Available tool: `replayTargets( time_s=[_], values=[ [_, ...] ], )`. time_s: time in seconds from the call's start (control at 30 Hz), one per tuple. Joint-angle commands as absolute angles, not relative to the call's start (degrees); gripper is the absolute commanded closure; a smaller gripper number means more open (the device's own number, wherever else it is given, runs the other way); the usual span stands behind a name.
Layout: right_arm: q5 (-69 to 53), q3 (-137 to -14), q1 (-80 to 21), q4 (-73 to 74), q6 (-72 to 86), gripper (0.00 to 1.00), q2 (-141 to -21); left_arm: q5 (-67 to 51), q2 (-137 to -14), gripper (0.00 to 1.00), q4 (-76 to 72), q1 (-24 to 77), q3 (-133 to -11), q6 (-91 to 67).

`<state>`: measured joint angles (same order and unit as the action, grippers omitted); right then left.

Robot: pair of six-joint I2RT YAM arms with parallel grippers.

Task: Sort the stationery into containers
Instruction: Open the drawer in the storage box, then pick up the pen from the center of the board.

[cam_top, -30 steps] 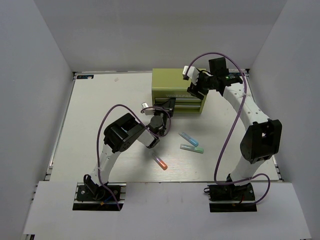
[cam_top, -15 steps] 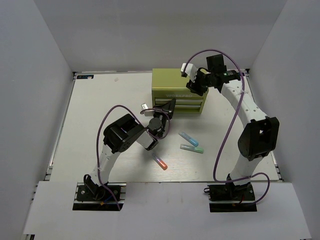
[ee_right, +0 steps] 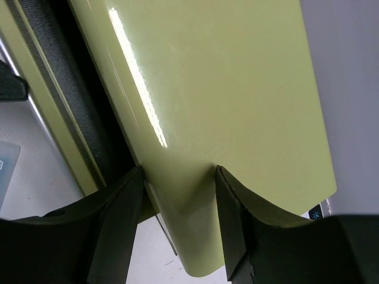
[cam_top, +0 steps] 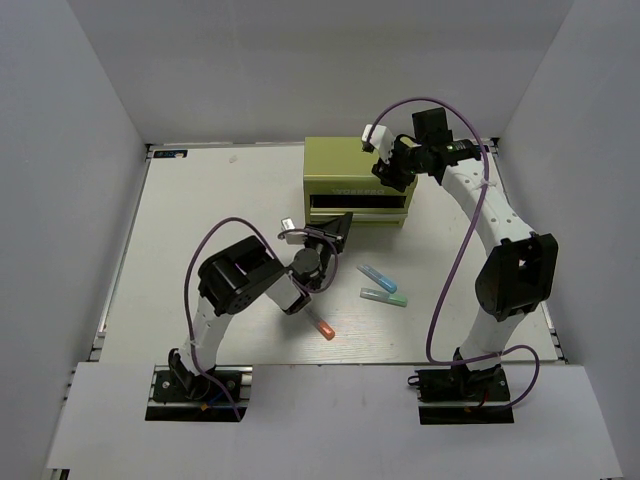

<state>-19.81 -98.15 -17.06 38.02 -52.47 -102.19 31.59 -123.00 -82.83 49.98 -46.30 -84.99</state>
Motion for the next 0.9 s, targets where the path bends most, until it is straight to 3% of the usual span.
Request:
replayTargets(
  time_s=[0.0, 0.17, 0.23, 0.33, 0.4, 0.5, 0.6, 0.87],
  values=[
    [-14.94, -97.30, -16.35, 35.86, -50.01, 0.45, -106.43, 30.23, -120.42, 1.00, -84.72, 52.03, -42.46, -83.67],
    [-14.50, -96.68, -16.35, 35.25, -49.75, 0.45, -106.44, 29.18, -118.39, 1.00, -84.73, 53.17, -40.26, -83.67],
    [-14.85, -96.50, -16.35, 35.33, -49.49, 0.36, -106.52, 29.18, -118.39, 1.00, -84.73, 53.17, -40.25, -83.67],
    [-15.47, -96.24, -16.35, 35.24, -49.39, 0.23, -105.74, 29.18, -118.39, 0.65, -86.92, 52.65, -40.25, -83.67],
    [-16.61, -95.19, -16.26, 34.72, -49.57, 0.22, -104.16, 28.65, -117.69, 0.38, -86.92, 52.12, -39.64, -83.67],
    [-18.10, -93.43, -16.26, 34.19, -49.92, 0.20, -101.53, 28.04, -115.23, 0.25, -84.65, 52.12, -38.50, -82.54],
    [-19.42, -92.03, -16.17, 34.19, -49.92, 0.20, -99.33, 26.29, -112.60, 0.19, -84.64, 52.12, -36.31, -82.01],
    [-18.28, -82.71, -15.82, 31.82, -50.71, 0.18, -86.06, 19.43, -97.59, 0.17, -74.98, 52.65, -25.94, -77.08]
  ],
)
